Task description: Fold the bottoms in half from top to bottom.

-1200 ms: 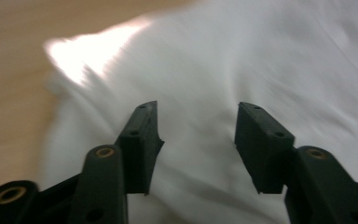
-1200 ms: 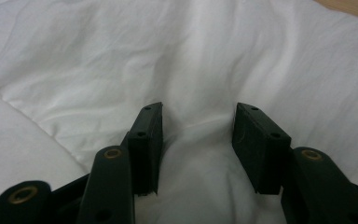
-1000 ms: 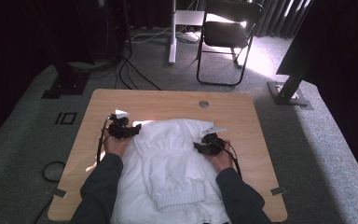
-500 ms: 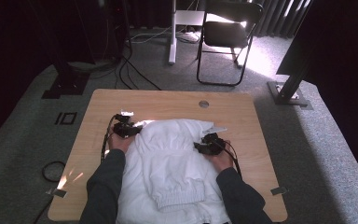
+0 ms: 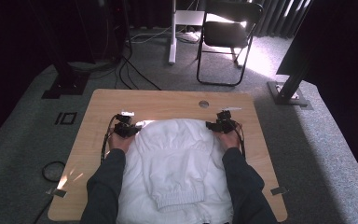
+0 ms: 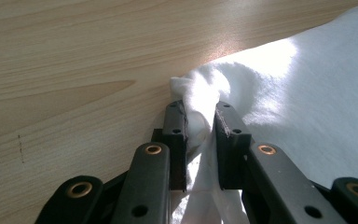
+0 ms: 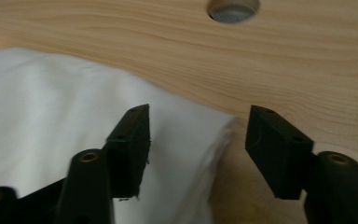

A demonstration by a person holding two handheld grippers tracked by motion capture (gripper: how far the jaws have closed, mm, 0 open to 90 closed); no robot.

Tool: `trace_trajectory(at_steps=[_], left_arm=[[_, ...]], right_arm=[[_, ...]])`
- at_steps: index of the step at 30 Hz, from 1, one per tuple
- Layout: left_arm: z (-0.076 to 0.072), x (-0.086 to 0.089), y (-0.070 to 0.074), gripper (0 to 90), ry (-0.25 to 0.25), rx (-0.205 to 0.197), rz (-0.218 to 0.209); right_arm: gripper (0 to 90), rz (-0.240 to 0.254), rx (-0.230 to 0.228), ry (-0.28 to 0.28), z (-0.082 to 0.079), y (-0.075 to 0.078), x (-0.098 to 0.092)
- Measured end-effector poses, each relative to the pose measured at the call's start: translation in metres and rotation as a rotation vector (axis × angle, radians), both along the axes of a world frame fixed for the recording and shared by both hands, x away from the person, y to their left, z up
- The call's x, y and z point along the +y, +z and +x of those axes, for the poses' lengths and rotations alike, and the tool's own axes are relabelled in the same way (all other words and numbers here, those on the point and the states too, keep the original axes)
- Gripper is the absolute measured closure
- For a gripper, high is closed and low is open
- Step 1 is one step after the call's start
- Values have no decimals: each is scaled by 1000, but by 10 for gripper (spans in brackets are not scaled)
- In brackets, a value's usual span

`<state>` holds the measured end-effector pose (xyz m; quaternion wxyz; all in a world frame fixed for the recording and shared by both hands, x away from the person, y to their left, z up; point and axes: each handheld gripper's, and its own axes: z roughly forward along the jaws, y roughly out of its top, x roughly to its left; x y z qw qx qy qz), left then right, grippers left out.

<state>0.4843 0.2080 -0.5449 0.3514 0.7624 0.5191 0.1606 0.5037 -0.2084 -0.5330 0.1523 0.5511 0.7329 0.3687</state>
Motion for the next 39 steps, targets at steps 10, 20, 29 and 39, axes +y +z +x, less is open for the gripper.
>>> trace_trajectory(at_steps=[10,20,29,39], left_arm=[[-3,1,2,850,17,-11,-6],[-10,24,14,870,57,-56,-210],[-8,21,44,870,27,-115,-219],[1,21,80,870,27,-189,-264]], right_arm=[[836,63,63,29,12,-15,5],[849,125,-17,43,5,2,-13],[854,119,-89,34,1,22,-20],[857,95,-212,36,2,67,-18]])
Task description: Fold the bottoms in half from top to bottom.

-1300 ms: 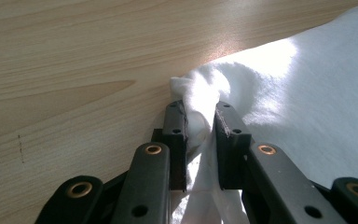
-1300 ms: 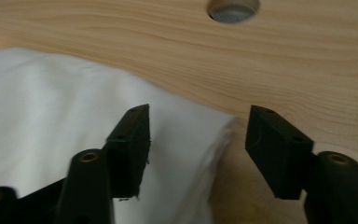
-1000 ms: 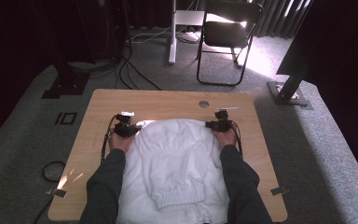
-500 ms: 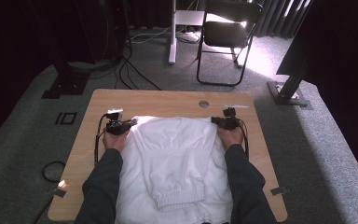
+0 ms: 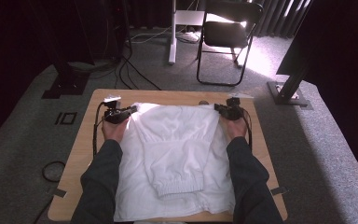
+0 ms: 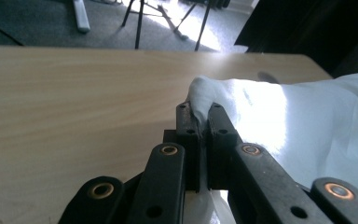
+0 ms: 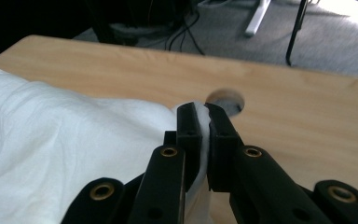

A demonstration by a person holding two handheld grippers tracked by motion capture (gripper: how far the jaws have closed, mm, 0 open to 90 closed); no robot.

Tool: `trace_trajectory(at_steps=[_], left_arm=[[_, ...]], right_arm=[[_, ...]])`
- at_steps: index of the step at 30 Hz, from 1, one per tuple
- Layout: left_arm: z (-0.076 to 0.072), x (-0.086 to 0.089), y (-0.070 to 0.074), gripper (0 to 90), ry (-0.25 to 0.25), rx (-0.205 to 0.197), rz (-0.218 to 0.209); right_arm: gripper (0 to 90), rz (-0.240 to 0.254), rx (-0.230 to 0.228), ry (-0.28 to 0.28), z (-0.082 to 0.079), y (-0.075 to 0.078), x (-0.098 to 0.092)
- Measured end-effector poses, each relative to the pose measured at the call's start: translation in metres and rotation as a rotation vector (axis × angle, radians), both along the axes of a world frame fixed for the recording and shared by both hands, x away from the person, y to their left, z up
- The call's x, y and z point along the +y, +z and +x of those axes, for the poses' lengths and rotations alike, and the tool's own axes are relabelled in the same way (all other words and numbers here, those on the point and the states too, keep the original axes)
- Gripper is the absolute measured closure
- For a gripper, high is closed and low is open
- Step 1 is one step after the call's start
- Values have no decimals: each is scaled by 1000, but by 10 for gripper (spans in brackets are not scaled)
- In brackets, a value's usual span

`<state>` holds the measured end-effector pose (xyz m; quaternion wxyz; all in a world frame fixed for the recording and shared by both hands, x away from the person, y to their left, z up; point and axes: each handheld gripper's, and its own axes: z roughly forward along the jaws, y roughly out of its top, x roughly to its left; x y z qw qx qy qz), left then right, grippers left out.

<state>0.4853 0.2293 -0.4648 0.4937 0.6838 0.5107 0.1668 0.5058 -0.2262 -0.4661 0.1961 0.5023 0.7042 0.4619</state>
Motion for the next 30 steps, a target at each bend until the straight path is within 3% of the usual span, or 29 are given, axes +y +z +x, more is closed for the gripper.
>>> trace_trajectory(at_steps=[5,9,12,16,24,27,30], left_arm=[[-1,1,26,870,-5,-57,-44],[-13,3,35,869,-31,-70,-10],[-29,7,40,868,-61,-84,-23],[-59,12,45,868,-116,-110,-53],[-135,16,42,867,-206,-149,-47],[-165,17,33,866,-233,-149,-43],[-189,16,18,864,-251,-132,-33]], right_arm=[[857,3,-83,-4,-5,28,0],[857,-22,-118,26,-15,40,0],[857,-25,-143,49,-31,43,-2],[857,-24,-189,82,-62,48,-7],[857,-26,-227,144,-133,39,-17],[857,-18,-224,158,-158,29,-21],[857,-52,-217,166,-182,16,-21]])
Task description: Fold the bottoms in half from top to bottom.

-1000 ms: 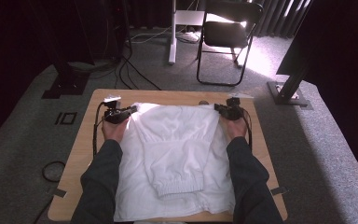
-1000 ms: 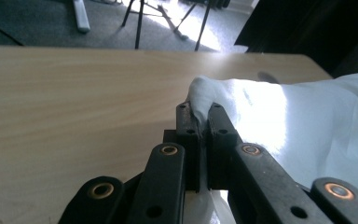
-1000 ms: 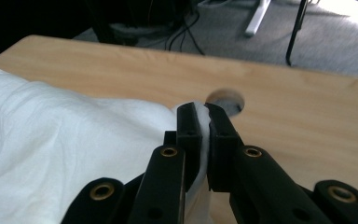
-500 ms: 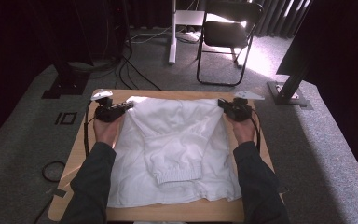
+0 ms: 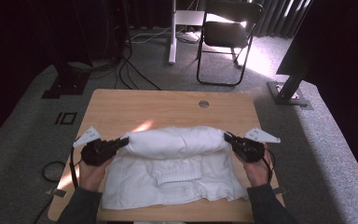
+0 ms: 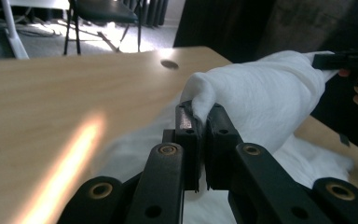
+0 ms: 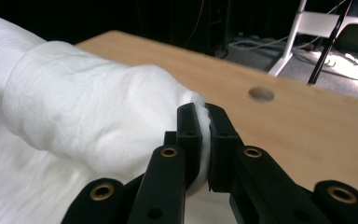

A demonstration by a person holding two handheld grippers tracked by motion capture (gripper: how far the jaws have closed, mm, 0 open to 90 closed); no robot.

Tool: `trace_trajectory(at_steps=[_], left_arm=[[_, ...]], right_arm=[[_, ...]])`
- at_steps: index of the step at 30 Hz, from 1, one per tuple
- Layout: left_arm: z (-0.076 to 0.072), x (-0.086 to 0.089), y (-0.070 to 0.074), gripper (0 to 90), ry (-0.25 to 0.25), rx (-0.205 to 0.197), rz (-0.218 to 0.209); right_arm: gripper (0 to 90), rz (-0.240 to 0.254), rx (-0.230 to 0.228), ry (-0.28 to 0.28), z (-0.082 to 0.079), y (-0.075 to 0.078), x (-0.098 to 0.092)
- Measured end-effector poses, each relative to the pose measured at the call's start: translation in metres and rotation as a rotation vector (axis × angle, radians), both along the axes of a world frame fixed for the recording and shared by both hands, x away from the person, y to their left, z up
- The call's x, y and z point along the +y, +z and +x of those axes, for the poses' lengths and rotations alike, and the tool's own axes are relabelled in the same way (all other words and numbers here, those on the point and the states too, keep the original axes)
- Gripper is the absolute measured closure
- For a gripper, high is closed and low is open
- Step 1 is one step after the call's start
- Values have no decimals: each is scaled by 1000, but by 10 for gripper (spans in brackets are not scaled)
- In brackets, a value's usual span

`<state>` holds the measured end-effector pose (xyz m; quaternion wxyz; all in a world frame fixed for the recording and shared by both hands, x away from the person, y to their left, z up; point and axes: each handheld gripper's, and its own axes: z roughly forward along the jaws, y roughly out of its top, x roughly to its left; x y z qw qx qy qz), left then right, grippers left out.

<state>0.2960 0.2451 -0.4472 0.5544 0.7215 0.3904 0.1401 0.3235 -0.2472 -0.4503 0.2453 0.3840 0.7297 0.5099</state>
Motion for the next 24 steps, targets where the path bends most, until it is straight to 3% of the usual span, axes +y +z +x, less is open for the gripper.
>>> trace_trajectory(at_steps=[4,9,12,14,16,18,22,24], left_arm=[[-24,0,-25,860,-5,55,3],[-39,-2,-64,857,-12,178,24],[-41,-5,-86,857,-2,248,67],[-40,-10,-97,857,-1,283,110],[-38,-18,-104,857,6,288,183],[-36,-23,-108,857,11,289,214],[-30,-24,-110,857,12,298,207],[-26,-23,-111,858,11,296,202]], right_arm=[[855,14,41,4,-25,-21,-3],[852,-7,136,8,-45,-52,-3],[850,-16,197,17,-50,-68,-3],[849,-52,222,20,-51,-77,1],[848,-85,240,18,-50,-84,6],[848,-106,262,21,-48,-90,11],[848,-168,299,31,-41,-101,20],[848,-172,305,34,-36,-103,22]])
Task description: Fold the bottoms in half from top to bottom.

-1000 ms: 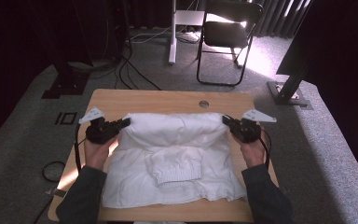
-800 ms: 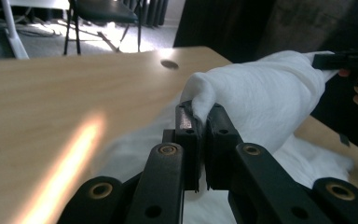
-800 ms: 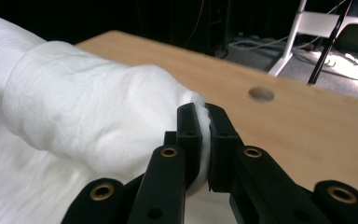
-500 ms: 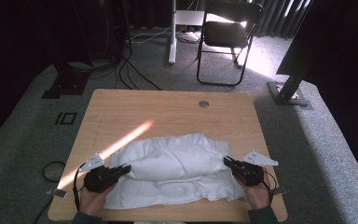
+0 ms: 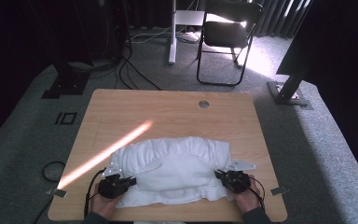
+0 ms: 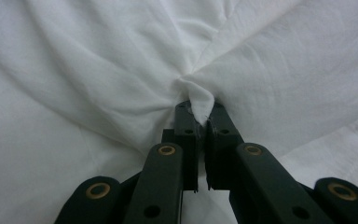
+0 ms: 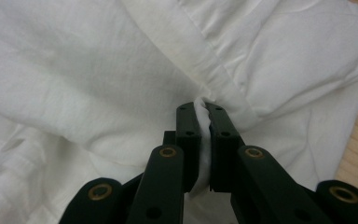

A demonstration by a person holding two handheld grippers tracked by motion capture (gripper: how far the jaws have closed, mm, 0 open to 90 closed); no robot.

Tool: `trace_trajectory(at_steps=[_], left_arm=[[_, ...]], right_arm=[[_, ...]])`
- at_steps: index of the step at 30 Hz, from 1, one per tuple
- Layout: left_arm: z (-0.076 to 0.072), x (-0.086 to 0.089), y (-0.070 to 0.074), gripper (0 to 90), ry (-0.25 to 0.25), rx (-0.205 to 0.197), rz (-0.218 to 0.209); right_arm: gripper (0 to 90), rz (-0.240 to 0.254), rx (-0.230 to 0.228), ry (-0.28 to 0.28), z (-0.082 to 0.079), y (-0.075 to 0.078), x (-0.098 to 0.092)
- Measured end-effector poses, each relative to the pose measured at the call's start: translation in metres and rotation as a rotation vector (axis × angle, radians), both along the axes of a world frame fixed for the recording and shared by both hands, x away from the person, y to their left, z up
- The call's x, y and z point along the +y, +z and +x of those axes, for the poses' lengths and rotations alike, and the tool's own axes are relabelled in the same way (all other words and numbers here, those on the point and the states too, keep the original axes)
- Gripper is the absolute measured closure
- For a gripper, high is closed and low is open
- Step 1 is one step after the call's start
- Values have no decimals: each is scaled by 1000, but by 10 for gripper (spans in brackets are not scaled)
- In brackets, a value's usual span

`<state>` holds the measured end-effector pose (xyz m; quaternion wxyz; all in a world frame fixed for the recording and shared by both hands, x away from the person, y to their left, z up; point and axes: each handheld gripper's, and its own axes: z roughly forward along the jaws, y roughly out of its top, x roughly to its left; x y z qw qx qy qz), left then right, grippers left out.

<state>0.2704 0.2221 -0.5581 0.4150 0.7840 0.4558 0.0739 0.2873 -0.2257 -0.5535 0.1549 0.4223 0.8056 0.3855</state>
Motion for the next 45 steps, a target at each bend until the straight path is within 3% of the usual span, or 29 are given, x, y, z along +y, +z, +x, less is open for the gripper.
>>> trace_trajectory(at_steps=[3,6,11,13,18,20,22,24,25,26,27,28,30,33,35,37,39,41,45], left_arm=[[8,1,-2,858,11,-7,-18],[17,-2,0,858,20,-34,27],[36,-6,1,855,45,-69,62],[53,-12,3,853,74,-98,108],[76,-21,4,843,128,-139,172],[83,-28,6,839,147,-166,235],[89,-35,7,830,178,-176,281],[94,-38,9,810,207,-168,298],[94,-38,9,785,207,-168,298],[96,-37,14,718,244,-140,283],[95,-35,19,669,271,-136,287],[91,-33,26,626,299,-139,288],[81,-27,44,582,316,-181,249],[74,-25,75,545,304,-262,188],[78,-29,93,524,267,-285,130],[88,-42,107,519,229,-313,109],[98,-55,113,518,198,-336,107],[111,-71,114,518,165,-330,104],[131,-100,99,518,128,-299,127]], right_arm=[[848,-4,1,-1,6,-1,0],[847,-7,-3,-8,15,-2,1],[844,-2,-8,-31,30,-2,2],[843,-8,-9,-41,36,-2,4],[836,-27,-16,-71,55,-1,9],[833,-29,-21,-82,61,-1,11],[830,-37,-22,-99,68,0,14],[820,-55,-36,-114,74,0,18],[810,-64,-36,-124,76,1,19],[782,-76,-32,-134,79,2,20],[760,-80,-34,-134,80,3,20],[712,-77,-34,-130,81,5,19],[611,-57,-50,-140,77,14,14],[519,25,-122,-156,69,41,5],[489,62,-168,-163,68,63,7],[473,82,-204,-145,71,81,16],[464,87,-233,-121,78,94,32],[455,87,-255,-100,88,100,51],[446,92,-220,-89,116,90,87]])
